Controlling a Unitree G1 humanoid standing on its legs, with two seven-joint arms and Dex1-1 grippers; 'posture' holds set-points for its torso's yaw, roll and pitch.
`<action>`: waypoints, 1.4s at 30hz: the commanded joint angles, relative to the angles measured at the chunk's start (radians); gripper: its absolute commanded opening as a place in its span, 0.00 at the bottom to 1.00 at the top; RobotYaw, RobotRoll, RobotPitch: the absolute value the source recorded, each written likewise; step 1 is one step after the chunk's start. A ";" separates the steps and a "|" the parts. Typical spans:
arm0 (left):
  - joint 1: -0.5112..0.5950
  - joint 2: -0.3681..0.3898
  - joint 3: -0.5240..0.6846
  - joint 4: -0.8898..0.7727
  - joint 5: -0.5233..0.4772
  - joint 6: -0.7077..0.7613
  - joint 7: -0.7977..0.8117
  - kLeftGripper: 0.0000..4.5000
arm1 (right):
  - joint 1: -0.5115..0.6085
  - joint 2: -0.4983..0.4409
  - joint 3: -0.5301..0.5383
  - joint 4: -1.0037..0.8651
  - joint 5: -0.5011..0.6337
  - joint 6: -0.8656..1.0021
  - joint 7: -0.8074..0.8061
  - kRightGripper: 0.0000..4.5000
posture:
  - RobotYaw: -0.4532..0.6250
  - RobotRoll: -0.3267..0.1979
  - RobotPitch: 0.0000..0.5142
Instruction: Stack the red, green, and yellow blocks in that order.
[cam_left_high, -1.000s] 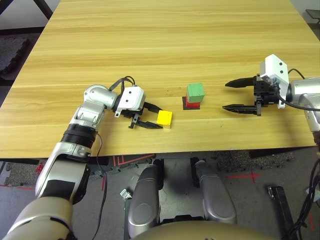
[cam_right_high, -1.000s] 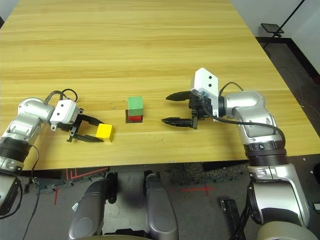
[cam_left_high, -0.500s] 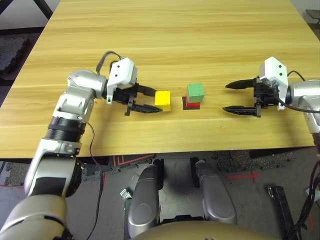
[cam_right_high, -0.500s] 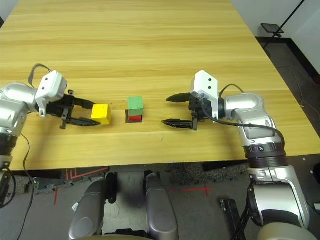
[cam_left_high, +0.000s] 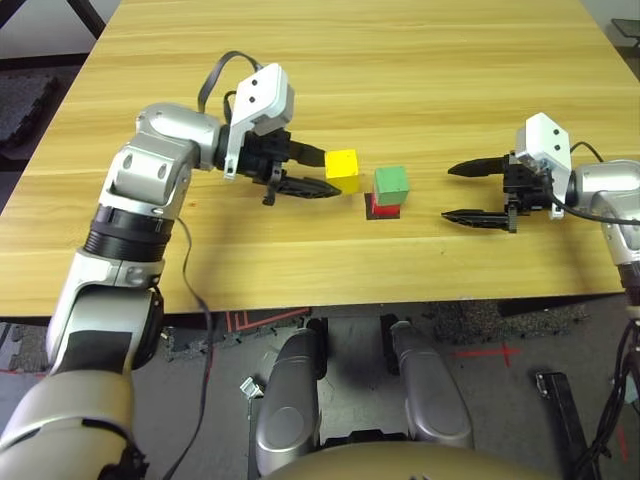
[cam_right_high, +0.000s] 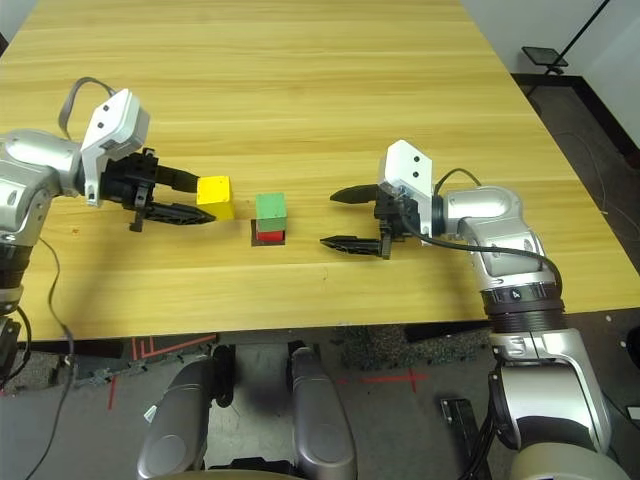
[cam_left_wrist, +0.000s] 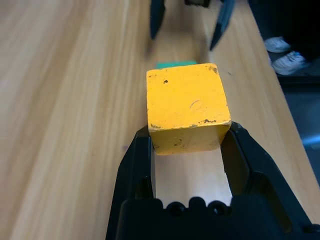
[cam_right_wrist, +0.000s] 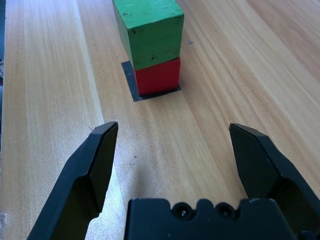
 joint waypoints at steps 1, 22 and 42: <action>-0.049 -0.041 -0.008 -0.018 -0.003 0.046 0.054 0.45 | 0.021 -0.007 -0.003 -0.011 -0.001 -0.001 -0.002 1.00 | 0.63 0.85 0.49; -0.025 -0.086 -0.147 -0.167 0.007 0.172 0.108 0.45 | 0.047 -0.013 -0.015 -0.037 0.011 0.013 -0.027 1.00 | 0.62 0.87 0.51; -0.029 -0.110 -0.160 -0.016 0.072 0.042 0.128 0.45 | 0.053 -0.011 -0.014 -0.043 0.017 0.015 -0.033 1.00 | 0.61 0.86 0.50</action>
